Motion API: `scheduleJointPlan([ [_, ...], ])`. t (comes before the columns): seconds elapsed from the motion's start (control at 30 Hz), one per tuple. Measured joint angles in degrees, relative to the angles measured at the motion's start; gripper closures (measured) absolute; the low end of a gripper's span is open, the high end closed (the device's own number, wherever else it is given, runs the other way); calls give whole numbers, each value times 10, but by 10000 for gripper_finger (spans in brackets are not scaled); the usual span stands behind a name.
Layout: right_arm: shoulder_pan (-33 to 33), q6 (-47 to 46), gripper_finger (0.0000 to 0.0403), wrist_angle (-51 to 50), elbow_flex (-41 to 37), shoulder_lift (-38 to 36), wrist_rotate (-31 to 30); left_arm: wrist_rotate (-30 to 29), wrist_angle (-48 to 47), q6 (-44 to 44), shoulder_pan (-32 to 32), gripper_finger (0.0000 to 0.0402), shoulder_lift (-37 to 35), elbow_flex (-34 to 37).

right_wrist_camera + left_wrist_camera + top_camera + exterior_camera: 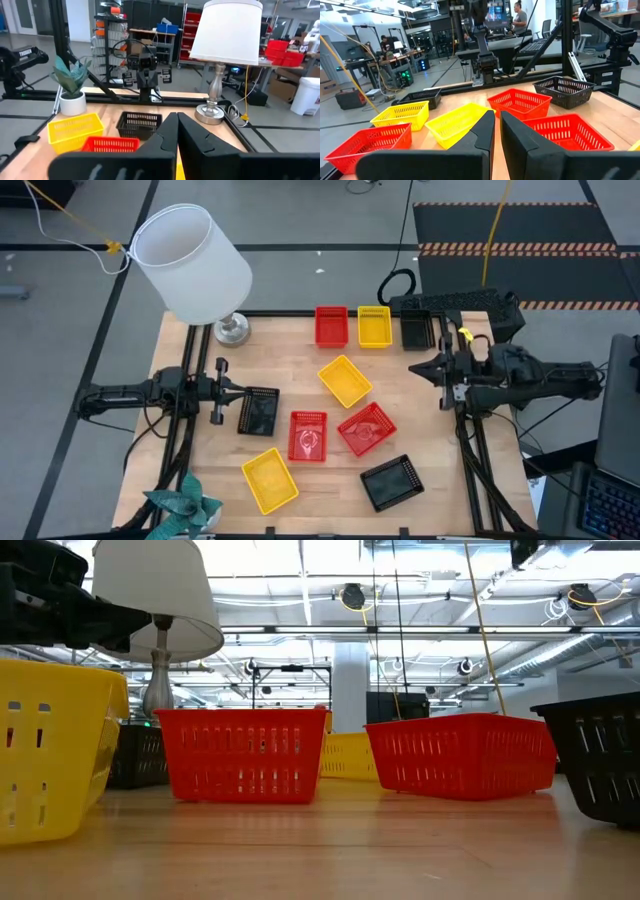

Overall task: Stack baskets by color
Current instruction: Stack the bottom right red bin on top of the top red bin

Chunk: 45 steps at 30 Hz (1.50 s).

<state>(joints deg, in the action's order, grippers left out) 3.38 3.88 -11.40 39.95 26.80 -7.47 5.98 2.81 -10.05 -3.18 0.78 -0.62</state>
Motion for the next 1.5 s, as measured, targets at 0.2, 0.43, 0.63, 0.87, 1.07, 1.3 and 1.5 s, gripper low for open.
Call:
scheduleJointPlan([
  [0.2, 0, -2, 403, -51, 89, 52, 0, 0, 0, 0, 0, 369, 0, 0],
  [0.43, 0, -4, 403, -140, 183, 106, 0, 0, 0, 0, 0, 369, 0, 0],
  [0.63, 0, -35, 403, -195, 247, 144, 0, 0, 0, 0, 0, 369, 0, 0],
  [0.87, 0, -50, 403, -202, 257, 156, 0, 0, 0, -4, 0, 369, 0, 0],
  [1.07, 0, -50, 403, -200, 257, 158, 0, 0, 6, -2, 0, 369, 0, 0],
  [1.3, 0, -49, 403, -200, 257, 159, 0, -1, 10, 61, 0, 369, 0, 0],
  [1.5, 0, -48, 403, -200, 257, 161, 0, 0, 31, 93, 0, 369, 0, -6],
])
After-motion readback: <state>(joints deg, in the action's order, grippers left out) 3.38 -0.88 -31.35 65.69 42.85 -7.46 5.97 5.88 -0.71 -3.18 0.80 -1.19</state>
